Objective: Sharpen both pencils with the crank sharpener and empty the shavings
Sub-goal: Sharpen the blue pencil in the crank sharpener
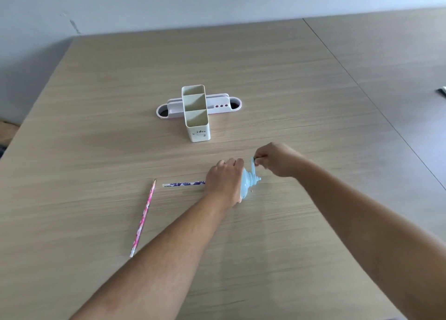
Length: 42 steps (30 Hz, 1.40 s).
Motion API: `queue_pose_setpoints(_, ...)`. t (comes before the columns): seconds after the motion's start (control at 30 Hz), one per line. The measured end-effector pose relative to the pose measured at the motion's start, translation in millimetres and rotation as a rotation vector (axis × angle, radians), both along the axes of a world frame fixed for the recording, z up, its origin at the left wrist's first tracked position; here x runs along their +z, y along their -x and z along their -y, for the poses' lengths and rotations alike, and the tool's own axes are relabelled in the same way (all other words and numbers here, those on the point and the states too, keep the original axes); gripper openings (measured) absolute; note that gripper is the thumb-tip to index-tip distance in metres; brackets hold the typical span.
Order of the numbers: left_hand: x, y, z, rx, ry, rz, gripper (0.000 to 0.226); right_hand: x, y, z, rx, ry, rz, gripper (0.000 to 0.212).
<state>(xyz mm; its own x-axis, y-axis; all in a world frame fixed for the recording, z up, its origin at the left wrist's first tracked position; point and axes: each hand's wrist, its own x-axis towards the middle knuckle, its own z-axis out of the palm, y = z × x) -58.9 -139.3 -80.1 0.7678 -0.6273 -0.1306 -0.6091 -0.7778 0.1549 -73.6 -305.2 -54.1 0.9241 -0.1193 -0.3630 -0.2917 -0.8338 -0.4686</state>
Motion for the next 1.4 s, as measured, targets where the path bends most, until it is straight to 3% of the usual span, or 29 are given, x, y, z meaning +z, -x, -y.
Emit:
queue_pose_setpoints(0.13, 0.7, 0.1, 1.4, 0.040, 0.008, -0.010, 0.070, -34.4, 22.8, -25.0, 0.023, 0.192, -0.185, 0.022)
queue_pose_setpoints(0.27, -2.7, -0.2, 1.3, 0.028, 0.025, 0.007, 0.067, -1.2, 42.7, -7.0, 0.200, -0.130, -0.436, 0.024)
queue_pose_setpoints(0.37, -3.1, -0.3, -0.3, 0.011, 0.037, 0.026, 0.067, 22.7, 22.5, 4.9, 0.061, -0.232, -0.219, 0.031)
queue_pose_setpoints(0.47, -2.4, -0.8, 0.0, 0.005, 0.019, 0.009, 0.071, 4.0, 3.8, -6.3, -0.081, -0.129, -0.037, 0.020)
queue_pose_setpoints(0.6, -2.2, -1.7, 1.7, 0.035, 0.014, -0.016, 0.072, -30.6, 25.7, -24.7, 0.029, 0.080, -0.197, 0.024)
queue_pose_setpoints(0.73, -4.5, -1.5, 1.6, 0.029, 0.021, -0.001, 0.071, -13.1, 47.7, -10.1, 0.135, -0.230, -0.455, 0.027)
queue_pose_setpoints(0.83, -4.1, -1.6, -0.3, 0.006, 0.028, 0.025, 0.069, 18.1, 28.9, 4.2, 0.099, -0.349, -0.325, 0.032)
queue_pose_setpoints(0.97, -3.1, -1.6, -0.8, -0.005, 0.014, 0.005, 0.074, 6.4, -0.2, -4.6, -0.084, -0.191, -0.093, 0.022)
queue_pose_setpoints(1.1, -3.2, -1.6, 1.7, 0.038, 0.012, -0.009, 0.070, -24.4, 22.5, -24.7, 0.074, 0.060, -0.311, 0.022)
queue_pose_setpoints(1.13, -3.5, -1.4, 2.2, 0.044, 0.008, -0.014, 0.072, -25.1, 30.1, -23.9, 0.117, 0.039, -0.395, 0.022)
queue_pose_setpoints(1.23, -4.2, -1.4, 2.0, 0.032, 0.012, -0.001, 0.070, -3.1, 39.6, -4.3, 0.144, -0.269, -0.507, 0.023)
queue_pose_setpoints(1.33, -3.5, -1.4, 0.4, 0.005, 0.014, 0.028, 0.071, 19.3, 18.9, 12.3, 0.046, -0.432, -0.349, 0.027)
queue_pose_setpoints(1.4, -3.5, -1.0, -0.3, -0.006, 0.005, 0.024, 0.075, 15.7, 0.7, 8.6, -0.027, -0.340, -0.202, 0.027)
